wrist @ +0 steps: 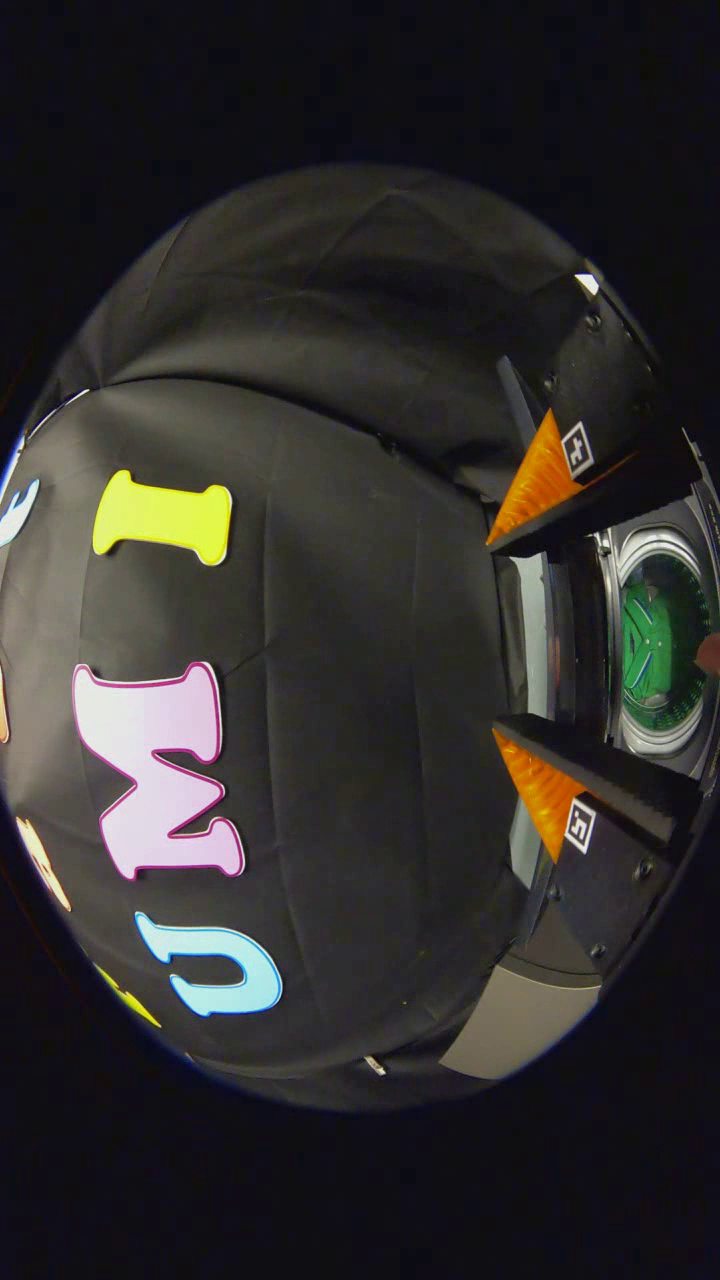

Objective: Put the clothes into the washing machine and then close the washing machine lid.

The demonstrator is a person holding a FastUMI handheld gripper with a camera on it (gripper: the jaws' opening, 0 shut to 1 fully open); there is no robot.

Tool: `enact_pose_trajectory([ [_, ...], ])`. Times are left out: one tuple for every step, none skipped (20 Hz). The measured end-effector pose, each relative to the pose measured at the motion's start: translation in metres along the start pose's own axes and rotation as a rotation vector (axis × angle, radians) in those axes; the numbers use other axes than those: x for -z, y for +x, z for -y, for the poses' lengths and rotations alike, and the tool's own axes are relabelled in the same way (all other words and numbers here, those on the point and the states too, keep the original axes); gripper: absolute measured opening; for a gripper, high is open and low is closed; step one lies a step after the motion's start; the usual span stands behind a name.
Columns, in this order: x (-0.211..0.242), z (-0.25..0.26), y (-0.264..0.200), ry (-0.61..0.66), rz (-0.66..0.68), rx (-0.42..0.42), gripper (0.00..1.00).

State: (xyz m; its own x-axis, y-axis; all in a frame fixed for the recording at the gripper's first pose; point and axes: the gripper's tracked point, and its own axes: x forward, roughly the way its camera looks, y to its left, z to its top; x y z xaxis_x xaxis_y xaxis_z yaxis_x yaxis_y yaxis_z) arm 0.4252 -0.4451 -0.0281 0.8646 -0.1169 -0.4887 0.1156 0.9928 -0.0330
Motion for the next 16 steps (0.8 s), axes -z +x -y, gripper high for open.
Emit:
enact_pose_trajectory([
  [0.001,0.001,-0.001,0.000,0.003,0.000,1.00],
  [0.005,0.000,-0.007,-0.003,0.008,-0.002,0.99],
  [0.008,0.001,-0.013,-0.004,0.018,-0.007,0.99],
  [0.009,0.001,-0.016,-0.008,0.030,-0.016,0.99],
  [0.011,0.002,-0.018,-0.005,0.036,-0.023,0.99],
  [0.014,0.001,-0.022,-0.005,0.038,-0.028,0.99],
  [0.017,0.002,-0.025,-0.006,0.039,-0.029,0.99],
  [0.021,0.003,-0.030,-0.003,0.045,-0.026,0.99],
  [0.022,0.003,-0.032,0.000,0.054,-0.023,0.99],
  [0.022,0.003,-0.034,0.006,0.067,-0.022,0.99],
  [0.024,0.004,-0.036,0.007,0.077,-0.024,0.99],
  [0.026,0.003,-0.039,0.007,0.083,-0.025,0.99],
  [0.028,0.004,-0.040,0.003,0.086,-0.027,0.99],
  [0.029,0.004,-0.042,0.004,0.088,-0.029,0.99],
  [0.030,0.004,-0.042,0.004,0.087,-0.031,0.99],
  [0.032,0.004,-0.043,0.002,0.090,-0.031,0.99],
])
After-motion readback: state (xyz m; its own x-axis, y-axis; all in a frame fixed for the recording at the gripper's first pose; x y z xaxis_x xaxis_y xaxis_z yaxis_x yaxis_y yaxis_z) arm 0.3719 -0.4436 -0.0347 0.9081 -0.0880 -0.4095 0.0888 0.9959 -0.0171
